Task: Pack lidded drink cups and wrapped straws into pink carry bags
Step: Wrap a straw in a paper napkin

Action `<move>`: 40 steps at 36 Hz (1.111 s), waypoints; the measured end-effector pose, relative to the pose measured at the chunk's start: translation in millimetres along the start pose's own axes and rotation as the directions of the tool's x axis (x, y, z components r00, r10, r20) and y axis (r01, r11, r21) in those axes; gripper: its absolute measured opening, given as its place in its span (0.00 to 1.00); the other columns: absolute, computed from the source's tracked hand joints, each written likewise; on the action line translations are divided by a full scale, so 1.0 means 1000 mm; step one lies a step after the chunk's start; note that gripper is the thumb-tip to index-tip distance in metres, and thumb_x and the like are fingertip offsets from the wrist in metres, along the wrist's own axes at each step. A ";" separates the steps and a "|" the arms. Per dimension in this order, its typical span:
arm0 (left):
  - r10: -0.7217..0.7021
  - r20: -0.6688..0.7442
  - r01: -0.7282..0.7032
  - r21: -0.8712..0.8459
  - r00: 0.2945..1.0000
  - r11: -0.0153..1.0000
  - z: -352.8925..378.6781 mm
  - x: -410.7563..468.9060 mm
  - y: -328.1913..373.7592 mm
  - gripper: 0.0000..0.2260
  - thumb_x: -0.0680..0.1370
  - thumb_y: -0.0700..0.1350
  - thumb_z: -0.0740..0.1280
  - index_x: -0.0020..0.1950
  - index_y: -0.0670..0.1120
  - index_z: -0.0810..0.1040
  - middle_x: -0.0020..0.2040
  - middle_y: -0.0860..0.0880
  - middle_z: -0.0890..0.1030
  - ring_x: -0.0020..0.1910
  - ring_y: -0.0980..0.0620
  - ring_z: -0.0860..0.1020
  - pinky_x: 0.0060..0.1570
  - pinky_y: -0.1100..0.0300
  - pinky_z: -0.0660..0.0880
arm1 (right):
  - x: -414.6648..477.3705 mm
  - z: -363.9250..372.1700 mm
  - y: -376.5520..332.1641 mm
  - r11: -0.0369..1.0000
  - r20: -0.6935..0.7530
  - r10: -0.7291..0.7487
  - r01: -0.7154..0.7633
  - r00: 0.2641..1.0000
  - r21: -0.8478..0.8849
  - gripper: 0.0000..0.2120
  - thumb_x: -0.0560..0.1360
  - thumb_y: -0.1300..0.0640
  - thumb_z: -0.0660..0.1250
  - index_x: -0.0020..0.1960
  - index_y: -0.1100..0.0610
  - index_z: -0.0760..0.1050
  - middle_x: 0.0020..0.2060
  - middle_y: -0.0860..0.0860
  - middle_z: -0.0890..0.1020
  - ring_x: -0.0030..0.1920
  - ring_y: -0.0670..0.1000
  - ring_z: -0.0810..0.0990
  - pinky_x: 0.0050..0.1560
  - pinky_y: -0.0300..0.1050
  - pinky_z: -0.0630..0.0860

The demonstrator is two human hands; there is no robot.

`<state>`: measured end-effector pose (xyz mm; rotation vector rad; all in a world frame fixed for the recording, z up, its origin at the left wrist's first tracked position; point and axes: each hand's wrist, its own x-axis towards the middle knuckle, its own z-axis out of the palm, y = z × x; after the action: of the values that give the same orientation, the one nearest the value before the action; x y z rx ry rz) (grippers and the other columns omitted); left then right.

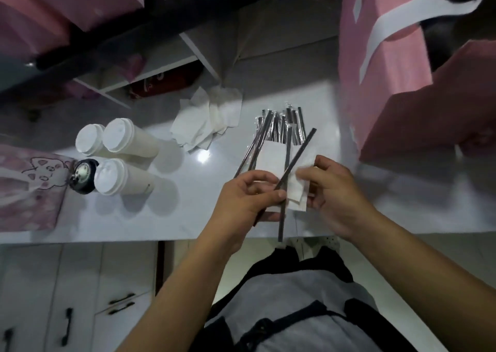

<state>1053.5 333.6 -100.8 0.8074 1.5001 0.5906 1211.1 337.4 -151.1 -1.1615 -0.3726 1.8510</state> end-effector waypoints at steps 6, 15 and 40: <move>-0.017 -0.044 0.017 -0.014 0.999 1.000 -0.009 -0.009 -0.014 0.08 0.72 0.31 0.73 0.43 0.42 0.78 0.34 0.45 0.80 0.39 0.47 0.83 0.38 0.52 0.83 | 0.001 0.001 0.009 0.994 0.134 0.111 -0.109 0.985 -0.026 0.18 0.69 0.62 0.72 0.59 0.60 0.78 0.50 0.59 0.85 0.46 0.58 0.84 0.49 0.58 0.80; 0.042 0.025 -0.039 -0.102 0.999 0.994 -0.013 -0.018 -0.025 0.05 0.73 0.34 0.73 0.45 0.41 0.80 0.40 0.44 0.83 0.42 0.46 0.83 0.44 0.47 0.83 | -0.020 0.011 0.011 0.997 0.021 0.075 -0.074 0.997 -0.030 0.08 0.70 0.64 0.72 0.50 0.60 0.81 0.41 0.57 0.86 0.39 0.55 0.84 0.41 0.49 0.83; 0.328 0.225 -0.256 -0.297 0.917 0.920 -0.225 -0.134 -0.116 0.25 0.73 0.37 0.74 0.67 0.50 0.74 0.56 0.47 0.85 0.57 0.47 0.83 0.55 0.53 0.80 | -0.116 0.177 0.133 0.899 0.173 -0.053 0.122 0.984 -0.421 0.16 0.66 0.63 0.74 0.54 0.63 0.82 0.50 0.61 0.86 0.51 0.61 0.85 0.49 0.54 0.81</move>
<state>812.5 179.8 -83.7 0.8743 1.0287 0.8489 1012.0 203.5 -79.8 -1.2631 -0.9497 1.8365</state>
